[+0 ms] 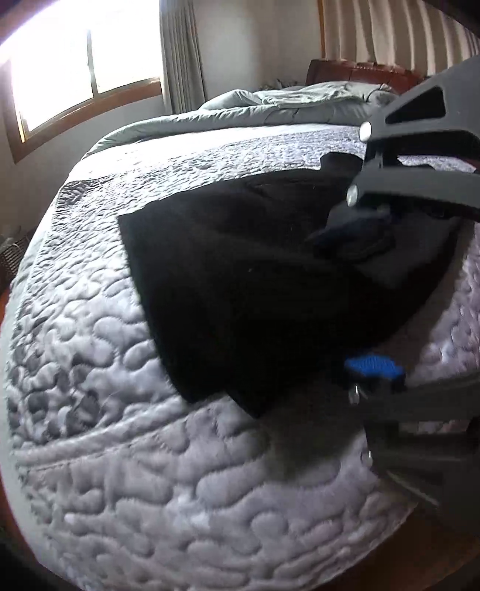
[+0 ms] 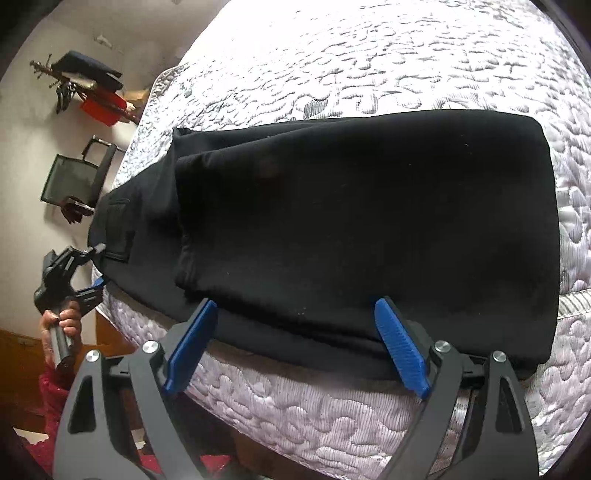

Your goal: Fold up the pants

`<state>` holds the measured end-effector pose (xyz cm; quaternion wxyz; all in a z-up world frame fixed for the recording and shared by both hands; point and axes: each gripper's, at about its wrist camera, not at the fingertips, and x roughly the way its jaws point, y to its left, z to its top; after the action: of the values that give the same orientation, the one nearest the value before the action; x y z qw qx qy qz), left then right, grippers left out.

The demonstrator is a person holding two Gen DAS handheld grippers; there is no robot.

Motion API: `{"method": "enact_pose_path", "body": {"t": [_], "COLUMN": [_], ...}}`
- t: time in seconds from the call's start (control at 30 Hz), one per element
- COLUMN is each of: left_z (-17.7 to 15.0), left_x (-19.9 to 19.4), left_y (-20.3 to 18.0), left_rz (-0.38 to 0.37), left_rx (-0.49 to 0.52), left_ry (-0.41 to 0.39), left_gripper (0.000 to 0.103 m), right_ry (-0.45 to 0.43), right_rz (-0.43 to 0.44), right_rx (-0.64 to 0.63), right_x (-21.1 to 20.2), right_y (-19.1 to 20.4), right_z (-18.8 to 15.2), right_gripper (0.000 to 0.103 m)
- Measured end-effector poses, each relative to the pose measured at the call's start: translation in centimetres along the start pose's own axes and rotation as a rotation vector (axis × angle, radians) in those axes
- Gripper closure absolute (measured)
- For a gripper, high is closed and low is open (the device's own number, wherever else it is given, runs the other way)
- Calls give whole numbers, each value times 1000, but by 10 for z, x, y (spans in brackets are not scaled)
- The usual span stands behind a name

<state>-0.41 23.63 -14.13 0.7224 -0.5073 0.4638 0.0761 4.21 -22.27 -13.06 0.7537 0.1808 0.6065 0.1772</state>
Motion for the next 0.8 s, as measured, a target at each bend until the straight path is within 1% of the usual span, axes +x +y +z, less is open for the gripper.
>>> {"method": "enact_pose_path", "body": {"t": [0.1,0.13,0.17,0.23,0.27,0.3,0.33,0.4,0.47,0.57,0.67,0.77,0.8], "left_z": [0,1,1,4,3,0,-2,-9,-15,-26,-41,-63,-75], "left_x": [2,5,7,14,14,12,9,-2,-12,-26,-39,-45,-46], "left_y": [0,3,8,22,23,21,17,4,-7,-35,-65,-103,-118], "left_rz": [-42,-47,-55,-96,-105,-109,-111,-114,-130,-132,-115,-73,-57], "left_rx": [-16,-25,-49,-128,-144,-137,-119,-73,-43,43,171,356,438], "left_ry": [-7,-6,-1,9,7,-3,-17,-60,-95,-154,-214,-258,-271], "left_gripper": [66,66,67,70,73,78,82,85,86,86,86,86,86], "right_ry": [-5,-7,-8,-9,-11,-15,-21,-29,-38,-75,-102,-121,-125], "right_rz": [15,17,18,23,28,36,46,62,71,55,67,80,78], "right_rx": [12,8,5,0,3,10,23,43,59,52,77,96,101], "right_x": [-1,-1,-1,-2,-3,-4,-7,-12,-22,-39,-51,-58,-59], "right_y": [-3,-3,-3,-4,-4,-6,-8,-11,-12,-12,-19,-26,-28], "right_z": [0,0,0,-1,-1,-1,-2,-4,-6,-11,-18,-24,-25], "right_gripper": [16,16,16,16,16,16,16,17,17,17,17,17,17]}}
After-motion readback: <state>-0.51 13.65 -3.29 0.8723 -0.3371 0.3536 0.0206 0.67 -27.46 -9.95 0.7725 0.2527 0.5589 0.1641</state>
